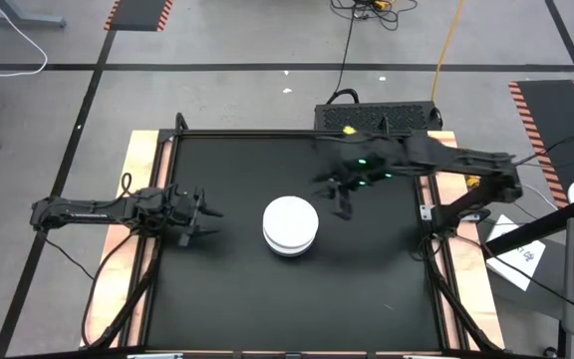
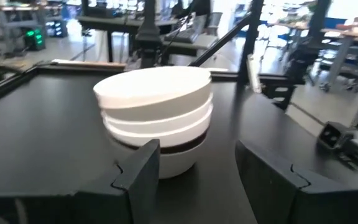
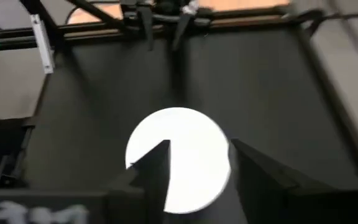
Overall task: Nest bowls inside each other
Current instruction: Return to Home Position
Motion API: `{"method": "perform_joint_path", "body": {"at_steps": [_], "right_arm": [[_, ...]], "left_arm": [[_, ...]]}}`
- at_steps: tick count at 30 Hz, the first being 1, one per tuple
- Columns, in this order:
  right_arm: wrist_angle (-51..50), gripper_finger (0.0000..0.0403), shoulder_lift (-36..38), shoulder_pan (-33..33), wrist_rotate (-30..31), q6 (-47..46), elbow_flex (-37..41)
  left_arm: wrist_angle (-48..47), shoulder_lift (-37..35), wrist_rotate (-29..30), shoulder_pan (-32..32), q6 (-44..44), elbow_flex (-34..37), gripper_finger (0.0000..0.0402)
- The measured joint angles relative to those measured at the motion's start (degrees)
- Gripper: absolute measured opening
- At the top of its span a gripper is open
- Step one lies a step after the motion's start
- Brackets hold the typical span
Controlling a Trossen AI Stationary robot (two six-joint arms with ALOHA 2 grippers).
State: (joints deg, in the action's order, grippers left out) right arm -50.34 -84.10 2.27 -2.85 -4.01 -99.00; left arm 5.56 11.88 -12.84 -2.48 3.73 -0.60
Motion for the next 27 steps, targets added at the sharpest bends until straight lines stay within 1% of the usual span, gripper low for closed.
{"method": "perform_joint_path", "body": {"at_steps": [3, 6, 7, 9, 15, 22, 27], "right_arm": [[-2.78, 0.0114, 3.51, -2.88, 5.74, 0.19, 0.04], [-2.58, 0.0054, 7.31, -6.04, 11.55, 0.2, 2.13], [-2.37, 0.003, 8.56, -6.94, 12.37, 0.24, 3.16], [-0.23, 0.0009, 11.5, -8.44, 13.49, 0.27, 5.95], [7.36, 0.0002, 21.57, -9.93, 15.01, -1.18, 18.34], [12.52, 0.0001, 35.39, -9.88, 15.05, -4.42, 34.38], [21.44, 0.0, 45.5, -10.49, 14.94, -4.73, 46.79]], "left_arm": [[1.54, 0.0, -1.91, 0.04, -0.02, 0.0, 0.0211], [2.27, 0.0, -2.16, 0.04, -0.02, 0.0, 0.0211], [2.28, 0.0, -2.16, 0.04, -0.02, 0.0, 0.0211], [2.69, 0.0, -2.16, 0.02, -0.03, 0.0, 0.0211], [4.94, 0.0, -2.14, 0.02, -0.33, 0.0, 0.0211], [5.12, 0.0, -2.14, 0.0, -0.38, 0.0, 0.0211], [5.11, 0.0, -2.14, 0.0, -0.65, 0.0, 0.0211]]}}
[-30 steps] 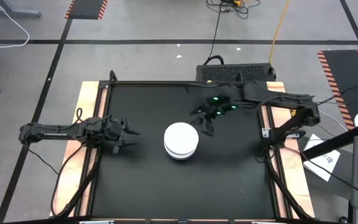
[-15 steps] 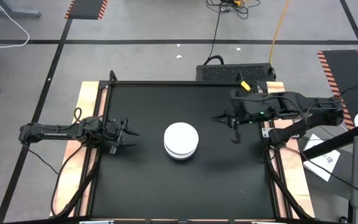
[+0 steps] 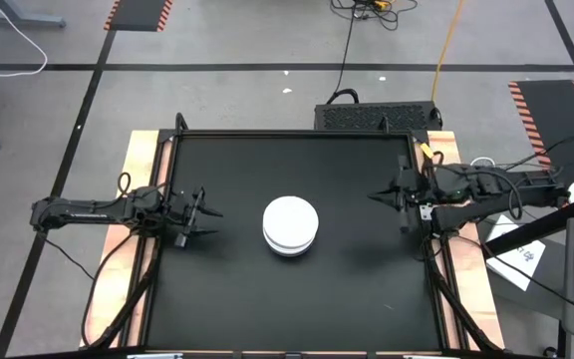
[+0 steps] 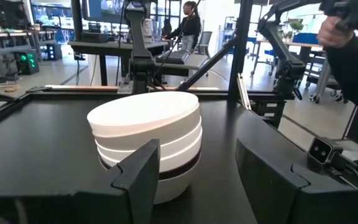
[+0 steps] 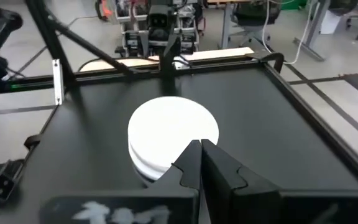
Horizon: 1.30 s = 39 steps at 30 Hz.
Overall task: Nest bowls inside each other
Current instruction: Return to Home Position
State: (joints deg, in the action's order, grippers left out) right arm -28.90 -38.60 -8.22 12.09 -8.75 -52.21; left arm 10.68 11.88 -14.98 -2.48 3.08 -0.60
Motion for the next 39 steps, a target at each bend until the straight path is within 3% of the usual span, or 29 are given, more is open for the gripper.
{"method": "perform_joint_path", "body": {"at_steps": [10, 18, 29, 39], "right_arm": [[0.88, 0.0, 14.64, -0.53, 0.39, -0.21, 12.66], [4.23, 0.0, 24.58, -0.51, 1.64, 1.42, 21.85], [15.28, 0.0, 26.88, 1.99, 1.15, 3.67, 33.04], [18.63, 0.0, 26.9, 6.29, -3.48, 0.53, 36.88]], "left_arm": [[-0.29, 0.0, 0.29, 0.0, -1.44, 0.0, 0.0211], [-4.05, 0.0, 10.36, -0.12, -5.3, 0.0, 0.0211], [-4.59, -0.02, 10.22, -5.53, -7.29, 0.0, 0.0211], [-4.96, 0.0, 3.74, -12.35, -5.74, 0.0, 0.0211]]}}
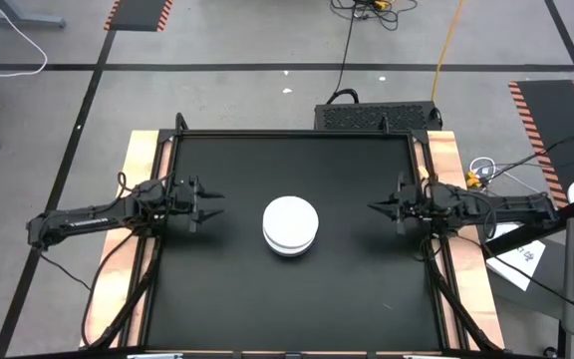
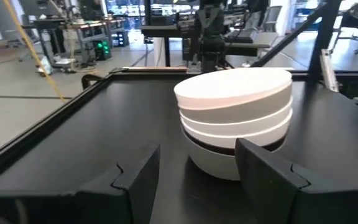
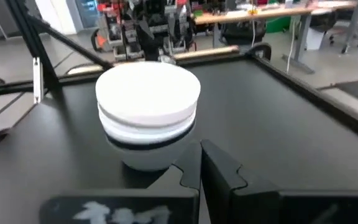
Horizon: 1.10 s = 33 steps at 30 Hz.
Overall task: Nest bowls inside each other
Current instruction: Return to Home Position
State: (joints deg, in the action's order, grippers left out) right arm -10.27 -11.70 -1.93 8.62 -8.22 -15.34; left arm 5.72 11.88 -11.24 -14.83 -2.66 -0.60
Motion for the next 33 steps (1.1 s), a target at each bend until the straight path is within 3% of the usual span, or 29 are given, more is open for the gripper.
{"method": "perform_joint_path", "body": {"at_steps": [5, 16, 27, 33], "right_arm": [[0.92, 0.0, 0.37, 0.78, -1.42, -0.75, 2.85], [17.17, 0.0, 5.05, 0.85, -3.46, 1.41, 13.95], [18.98, 0.0, 5.42, 0.85, -4.35, 3.32, 14.28], [19.07, 0.0, 5.44, 0.85, -4.3, 2.95, 14.35]], "left_arm": [[-0.04, -0.02, -1.14, -0.29, -0.01, 0.0, 0.0211], [-1.38, 0.0, -1.36, -0.26, 0.17, 0.0, 0.0211], [-3.15, 0.83, -1.71, -0.26, 1.59, -0.02, 0.0211], [-3.99, 0.85, 3.68, -0.26, 3.82, -0.02, 0.0211]]}}
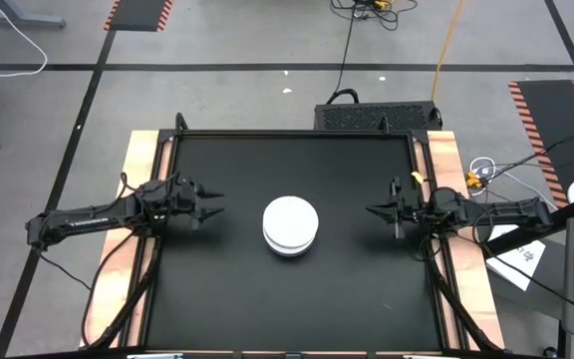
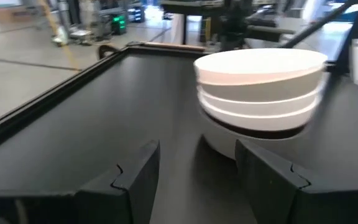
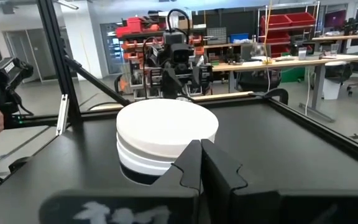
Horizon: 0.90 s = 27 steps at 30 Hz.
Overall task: Nest bowls inside each other
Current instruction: Return to Home Position
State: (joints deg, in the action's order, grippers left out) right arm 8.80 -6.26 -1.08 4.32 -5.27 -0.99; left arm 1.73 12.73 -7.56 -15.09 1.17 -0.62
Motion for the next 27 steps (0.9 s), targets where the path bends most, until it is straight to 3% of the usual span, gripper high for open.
{"method": "perform_joint_path", "body": {"at_steps": [5, 27], "right_arm": [[-0.02, 0.0, 0.0, 0.0, 0.01, 0.0, 0.03], [-0.04, 0.0, 0.0, 0.0, 0.05, -0.03, 0.12]], "left_arm": [[-0.34, 0.0, 4.0, 0.0, 0.04, 0.02, 0.0211], [-0.21, 0.0, 4.1, 0.0, 0.23, 0.01, 0.0211]]}}
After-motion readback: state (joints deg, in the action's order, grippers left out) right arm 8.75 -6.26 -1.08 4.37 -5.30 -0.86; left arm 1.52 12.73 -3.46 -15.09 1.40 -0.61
